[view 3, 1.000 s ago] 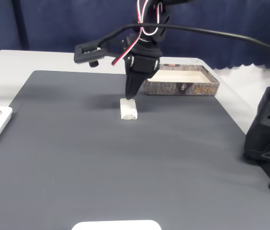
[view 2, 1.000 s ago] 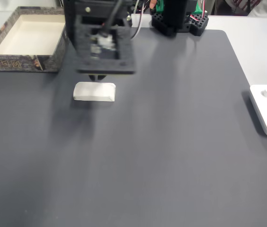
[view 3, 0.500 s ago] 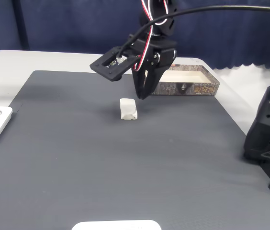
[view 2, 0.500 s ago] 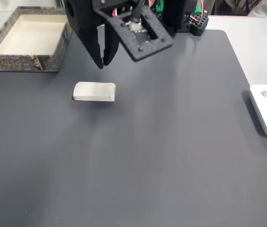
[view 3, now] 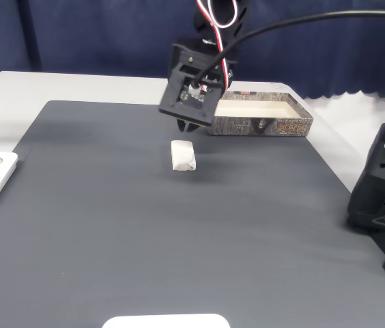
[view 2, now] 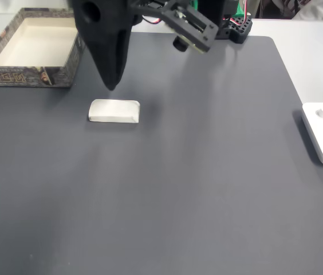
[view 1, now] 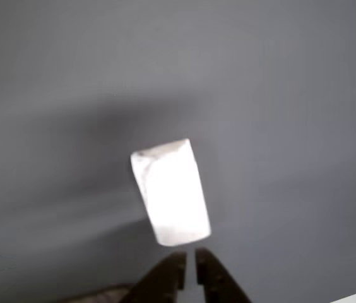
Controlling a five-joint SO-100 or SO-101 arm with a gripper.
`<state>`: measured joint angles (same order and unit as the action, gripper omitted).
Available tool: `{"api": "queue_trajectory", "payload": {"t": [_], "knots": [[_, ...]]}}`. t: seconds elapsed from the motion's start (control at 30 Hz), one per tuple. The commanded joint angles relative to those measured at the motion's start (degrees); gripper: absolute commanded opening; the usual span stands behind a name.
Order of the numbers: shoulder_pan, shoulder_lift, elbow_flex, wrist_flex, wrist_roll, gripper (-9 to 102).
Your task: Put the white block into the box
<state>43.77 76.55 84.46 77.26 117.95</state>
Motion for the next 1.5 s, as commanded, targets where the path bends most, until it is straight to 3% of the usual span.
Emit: {"api": "queue_trajectory", "payload": {"t": [0.0, 0.23, 0.53, 1.47], "knots": [[0.9, 0.3, -3.9, -0.2, 6.2, -1], [0.5, -1.4, -4.6, -0.4, 6.2, -1], [0.3, -2.3, -6.2, -0.4, 6.1, 27], [-1.7, -10.4, -10.8, -5.0, 4.2, 30]]}}
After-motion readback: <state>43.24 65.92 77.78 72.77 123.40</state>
